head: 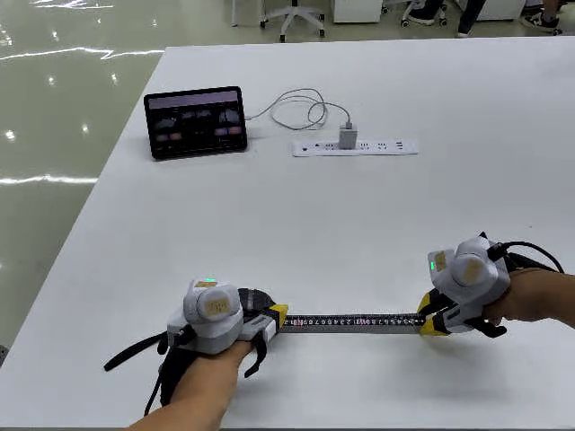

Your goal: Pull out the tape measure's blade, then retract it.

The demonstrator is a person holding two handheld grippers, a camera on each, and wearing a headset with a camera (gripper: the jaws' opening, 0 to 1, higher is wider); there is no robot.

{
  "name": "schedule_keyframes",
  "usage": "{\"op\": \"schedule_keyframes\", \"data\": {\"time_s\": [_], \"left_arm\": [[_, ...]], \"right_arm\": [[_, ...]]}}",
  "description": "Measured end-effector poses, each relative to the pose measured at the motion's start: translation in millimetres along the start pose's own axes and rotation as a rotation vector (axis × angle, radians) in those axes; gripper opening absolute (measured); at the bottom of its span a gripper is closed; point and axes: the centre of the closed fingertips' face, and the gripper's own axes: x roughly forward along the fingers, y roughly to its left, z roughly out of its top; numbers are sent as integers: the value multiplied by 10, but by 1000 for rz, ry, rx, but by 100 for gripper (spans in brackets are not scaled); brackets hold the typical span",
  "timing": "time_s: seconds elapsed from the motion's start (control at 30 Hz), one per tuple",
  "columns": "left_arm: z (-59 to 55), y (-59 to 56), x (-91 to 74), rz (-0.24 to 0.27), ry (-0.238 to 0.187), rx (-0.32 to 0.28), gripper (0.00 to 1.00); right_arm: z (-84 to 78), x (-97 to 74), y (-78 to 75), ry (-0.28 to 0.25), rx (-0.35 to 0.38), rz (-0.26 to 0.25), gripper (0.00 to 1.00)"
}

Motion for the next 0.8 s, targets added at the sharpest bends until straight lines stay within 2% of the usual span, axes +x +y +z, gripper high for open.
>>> {"op": "schedule_keyframes", "data": {"time_s": [0.07,0.13,0.23,0.53,0.8], "left_arm": [[-16,-1,-4,-3,3,-1,65],[-13,0,-10,-1,6,2,65],[-16,1,-7,0,12,7,64],[-27,8,-7,12,34,18,63],[-29,2,-14,5,32,15,63]], "right_arm": [[-1,0,2,0,-9,6,11],[-1,-1,14,-9,-62,11,10],[-3,-4,11,-26,-21,5,10],[12,2,8,-29,-8,-1,10],[9,8,6,-24,6,-1,10]]}}
